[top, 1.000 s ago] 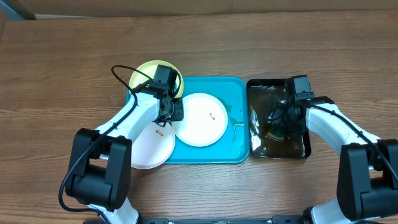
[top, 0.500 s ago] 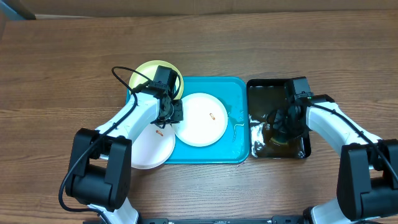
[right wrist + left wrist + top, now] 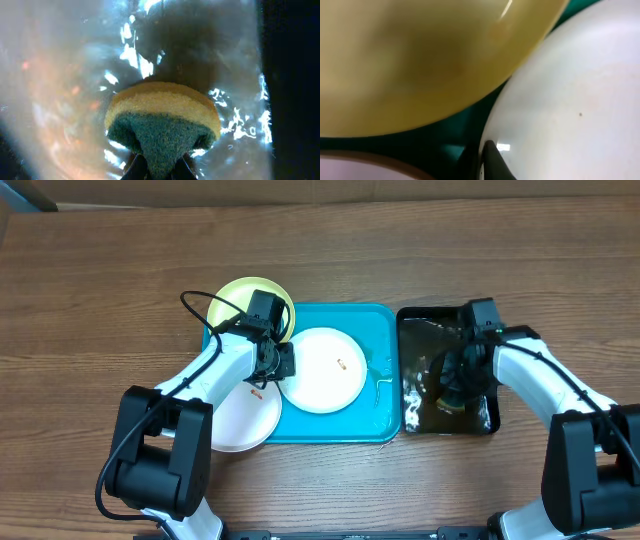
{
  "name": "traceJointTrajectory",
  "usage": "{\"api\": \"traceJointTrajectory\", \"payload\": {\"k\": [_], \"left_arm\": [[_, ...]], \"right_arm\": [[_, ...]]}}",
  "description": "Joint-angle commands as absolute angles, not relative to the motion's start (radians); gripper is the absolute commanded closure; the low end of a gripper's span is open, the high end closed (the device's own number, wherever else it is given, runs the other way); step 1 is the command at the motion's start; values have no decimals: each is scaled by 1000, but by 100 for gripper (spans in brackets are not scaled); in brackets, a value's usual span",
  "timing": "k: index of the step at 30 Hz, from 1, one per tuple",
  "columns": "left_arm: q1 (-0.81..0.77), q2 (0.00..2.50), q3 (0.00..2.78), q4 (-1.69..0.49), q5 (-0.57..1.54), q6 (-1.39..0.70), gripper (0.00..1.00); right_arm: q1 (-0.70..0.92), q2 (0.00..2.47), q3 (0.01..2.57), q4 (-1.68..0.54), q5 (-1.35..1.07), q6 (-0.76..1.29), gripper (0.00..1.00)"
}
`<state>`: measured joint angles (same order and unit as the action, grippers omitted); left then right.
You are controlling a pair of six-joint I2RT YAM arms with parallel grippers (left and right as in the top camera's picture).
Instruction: Clean dirty plates on tray and stack at the side
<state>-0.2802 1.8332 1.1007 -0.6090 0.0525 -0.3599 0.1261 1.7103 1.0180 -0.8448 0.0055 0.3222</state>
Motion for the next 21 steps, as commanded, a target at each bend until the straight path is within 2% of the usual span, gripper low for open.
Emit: {"api": "traceJointTrajectory", "payload": {"k": [1, 7, 17, 21], "left_arm": [[-283, 1844, 1094, -594, 52, -351, 96], [-283, 1844, 1095, -582, 52, -351, 96], [-283, 1844, 1095, -574, 117, -285, 96], [-283, 1844, 1095, -570, 131, -272, 96]], "right_arm": [[129, 1702, 1126, -907, 47, 280, 96], [129, 1701, 1227, -1029, 67, 255, 96], [139, 1692, 1232, -1019, 96, 199, 96], [176, 1693, 1232, -1000, 96, 93, 96]]}}
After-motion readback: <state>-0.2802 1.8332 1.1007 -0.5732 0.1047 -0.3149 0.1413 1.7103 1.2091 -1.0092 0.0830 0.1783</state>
